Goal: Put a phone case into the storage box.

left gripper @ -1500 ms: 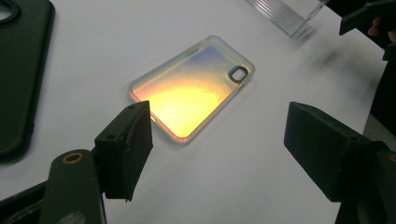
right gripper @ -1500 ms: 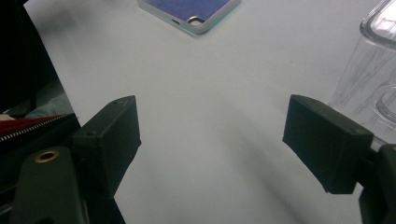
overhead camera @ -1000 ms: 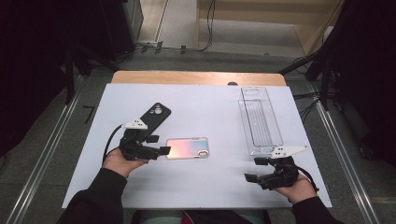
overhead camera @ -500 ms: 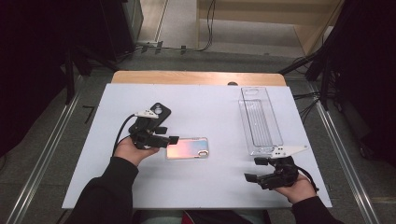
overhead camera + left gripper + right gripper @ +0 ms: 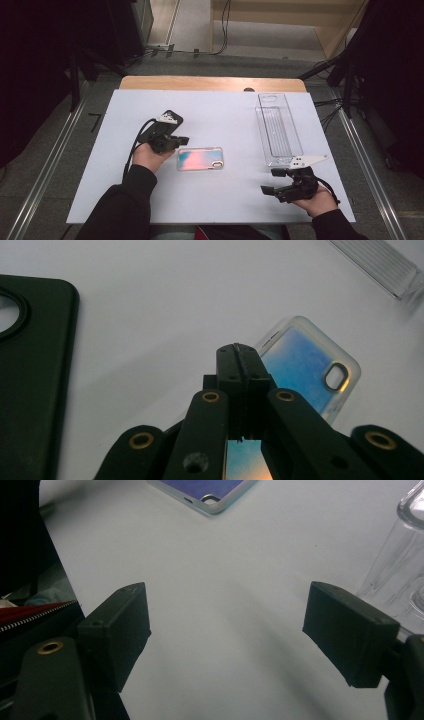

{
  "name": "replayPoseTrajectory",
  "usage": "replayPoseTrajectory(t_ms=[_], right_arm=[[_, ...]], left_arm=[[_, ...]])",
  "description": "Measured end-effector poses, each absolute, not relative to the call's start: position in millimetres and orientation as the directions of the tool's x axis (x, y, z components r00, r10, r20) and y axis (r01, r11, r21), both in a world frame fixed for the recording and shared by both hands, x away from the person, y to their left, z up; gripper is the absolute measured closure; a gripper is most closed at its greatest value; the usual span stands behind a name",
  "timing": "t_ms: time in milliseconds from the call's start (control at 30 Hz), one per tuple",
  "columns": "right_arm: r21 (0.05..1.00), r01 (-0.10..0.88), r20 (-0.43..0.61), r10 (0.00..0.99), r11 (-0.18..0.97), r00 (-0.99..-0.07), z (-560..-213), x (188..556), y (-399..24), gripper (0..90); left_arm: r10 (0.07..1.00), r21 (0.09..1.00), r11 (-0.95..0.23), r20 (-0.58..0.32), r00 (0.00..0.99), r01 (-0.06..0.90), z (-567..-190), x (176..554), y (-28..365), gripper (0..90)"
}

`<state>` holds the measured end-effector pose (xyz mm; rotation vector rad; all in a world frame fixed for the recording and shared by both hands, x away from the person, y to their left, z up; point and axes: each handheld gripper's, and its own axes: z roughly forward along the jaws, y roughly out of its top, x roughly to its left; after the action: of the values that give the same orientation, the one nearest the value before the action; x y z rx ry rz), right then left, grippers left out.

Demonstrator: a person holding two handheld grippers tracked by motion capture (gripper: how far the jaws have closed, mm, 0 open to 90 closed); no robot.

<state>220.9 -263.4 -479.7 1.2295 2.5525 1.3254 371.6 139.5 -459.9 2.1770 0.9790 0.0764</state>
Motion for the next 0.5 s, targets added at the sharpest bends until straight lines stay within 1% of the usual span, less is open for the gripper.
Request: replayPoseTrajectory(t_ms=[100, 167, 233, 300, 500], right_arm=[[0.696, 0.640, 0.325, 0.652, 0.325, -0.685, -479.0, 220.2, -264.4, 16.9], [0.698, 0.641, 0.325, 0.656, 0.319, -0.681, -479.1, 220.3, -265.4, 16.9], [0.698, 0.641, 0.325, 0.656, 0.319, -0.681, -479.1, 220.3, -265.5, 17.0], [0.698, 0.642, 0.327, 0.656, 0.317, -0.680, -478.9, 220.0, -265.4, 17.0], [0.701, 0.639, 0.325, 0.655, 0.318, -0.682, -478.6, 219.3, -265.4, 17.0]], left_arm=[[0.676, 0.642, -0.430, -0.239, 0.698, 0.636, -464.3, 375.7, 141.0, 90.0], [0.685, 0.645, -0.433, -0.220, 0.695, 0.630, -469.8, 378.6, 141.2, 90.0], [0.683, 0.645, -0.430, -0.224, 0.695, 0.632, -471.9, 379.6, 141.6, 90.0], [0.682, 0.638, -0.448, -0.210, 0.701, 0.627, -476.1, 380.8, 140.3, 90.0], [0.692, 0.589, -0.482, -0.197, 0.694, 0.648, -491.2, 383.3, 141.4, 90.0]])
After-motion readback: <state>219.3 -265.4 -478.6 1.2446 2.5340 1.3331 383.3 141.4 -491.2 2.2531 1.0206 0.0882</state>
